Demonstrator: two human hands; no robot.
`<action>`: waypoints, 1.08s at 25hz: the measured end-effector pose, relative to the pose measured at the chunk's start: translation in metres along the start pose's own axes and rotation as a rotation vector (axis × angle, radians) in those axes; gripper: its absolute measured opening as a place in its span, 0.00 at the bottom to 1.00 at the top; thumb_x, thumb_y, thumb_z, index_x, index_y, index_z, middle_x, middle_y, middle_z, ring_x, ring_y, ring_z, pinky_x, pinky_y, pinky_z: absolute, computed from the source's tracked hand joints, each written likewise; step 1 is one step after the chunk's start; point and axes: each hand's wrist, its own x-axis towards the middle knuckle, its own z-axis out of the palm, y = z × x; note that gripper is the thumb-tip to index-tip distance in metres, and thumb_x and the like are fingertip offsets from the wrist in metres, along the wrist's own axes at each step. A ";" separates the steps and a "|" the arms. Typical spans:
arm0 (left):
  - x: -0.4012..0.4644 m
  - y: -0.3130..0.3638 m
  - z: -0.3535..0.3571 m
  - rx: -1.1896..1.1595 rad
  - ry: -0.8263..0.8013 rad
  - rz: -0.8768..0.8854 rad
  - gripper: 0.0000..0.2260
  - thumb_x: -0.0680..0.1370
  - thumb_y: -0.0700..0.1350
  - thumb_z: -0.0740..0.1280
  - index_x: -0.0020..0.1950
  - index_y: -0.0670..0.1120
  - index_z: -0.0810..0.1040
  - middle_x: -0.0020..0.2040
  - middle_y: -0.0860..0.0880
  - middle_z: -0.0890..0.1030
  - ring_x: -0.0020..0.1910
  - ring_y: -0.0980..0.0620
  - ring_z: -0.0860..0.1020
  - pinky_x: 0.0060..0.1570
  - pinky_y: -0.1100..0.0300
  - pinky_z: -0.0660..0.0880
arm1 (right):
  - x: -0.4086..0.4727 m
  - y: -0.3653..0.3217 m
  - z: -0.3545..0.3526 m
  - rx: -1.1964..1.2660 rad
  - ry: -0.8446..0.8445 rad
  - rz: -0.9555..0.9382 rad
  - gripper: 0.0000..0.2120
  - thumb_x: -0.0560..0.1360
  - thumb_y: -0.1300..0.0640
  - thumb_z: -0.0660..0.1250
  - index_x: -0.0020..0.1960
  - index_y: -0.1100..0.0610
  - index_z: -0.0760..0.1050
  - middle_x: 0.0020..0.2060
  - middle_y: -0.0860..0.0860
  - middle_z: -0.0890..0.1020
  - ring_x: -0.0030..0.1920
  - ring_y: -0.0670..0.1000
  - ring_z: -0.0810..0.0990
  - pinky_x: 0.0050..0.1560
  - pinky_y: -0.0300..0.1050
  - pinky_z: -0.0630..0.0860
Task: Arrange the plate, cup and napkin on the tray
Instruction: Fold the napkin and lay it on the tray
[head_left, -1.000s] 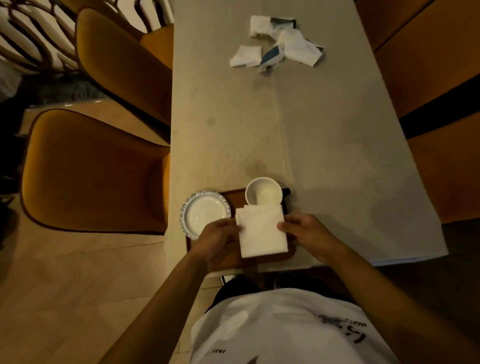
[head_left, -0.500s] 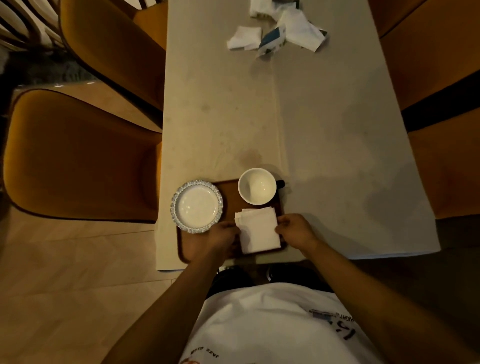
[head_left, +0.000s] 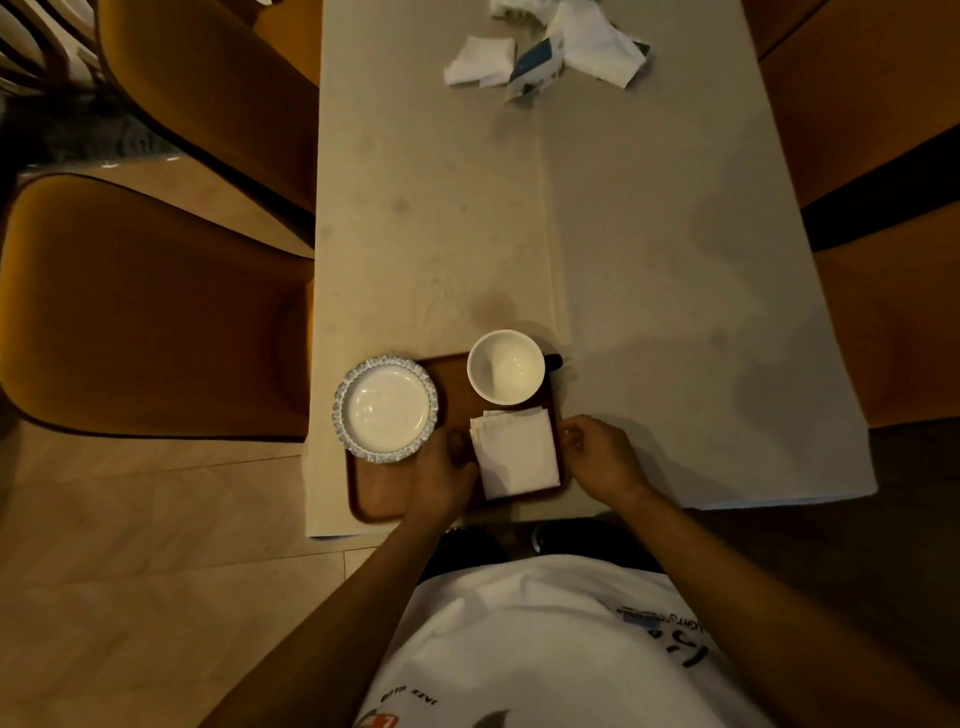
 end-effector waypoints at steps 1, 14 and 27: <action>-0.002 -0.004 -0.001 0.059 -0.009 0.076 0.21 0.71 0.35 0.68 0.63 0.47 0.73 0.54 0.47 0.81 0.52 0.51 0.79 0.50 0.57 0.77 | -0.001 0.002 -0.001 -0.017 0.003 -0.052 0.15 0.77 0.61 0.64 0.63 0.54 0.77 0.53 0.54 0.80 0.50 0.53 0.79 0.51 0.44 0.75; 0.004 -0.011 0.006 0.425 -0.164 0.209 0.35 0.71 0.40 0.70 0.76 0.43 0.60 0.68 0.40 0.69 0.60 0.41 0.75 0.58 0.48 0.76 | -0.006 0.016 0.016 -0.140 -0.206 -0.102 0.42 0.73 0.60 0.72 0.77 0.40 0.52 0.66 0.56 0.70 0.62 0.56 0.75 0.62 0.52 0.76; -0.001 -0.018 0.005 0.330 -0.135 0.241 0.33 0.72 0.44 0.69 0.74 0.52 0.60 0.66 0.46 0.73 0.58 0.47 0.76 0.55 0.47 0.79 | -0.008 0.011 0.017 -0.080 -0.172 -0.111 0.32 0.76 0.56 0.69 0.76 0.44 0.60 0.57 0.52 0.77 0.52 0.51 0.78 0.55 0.47 0.78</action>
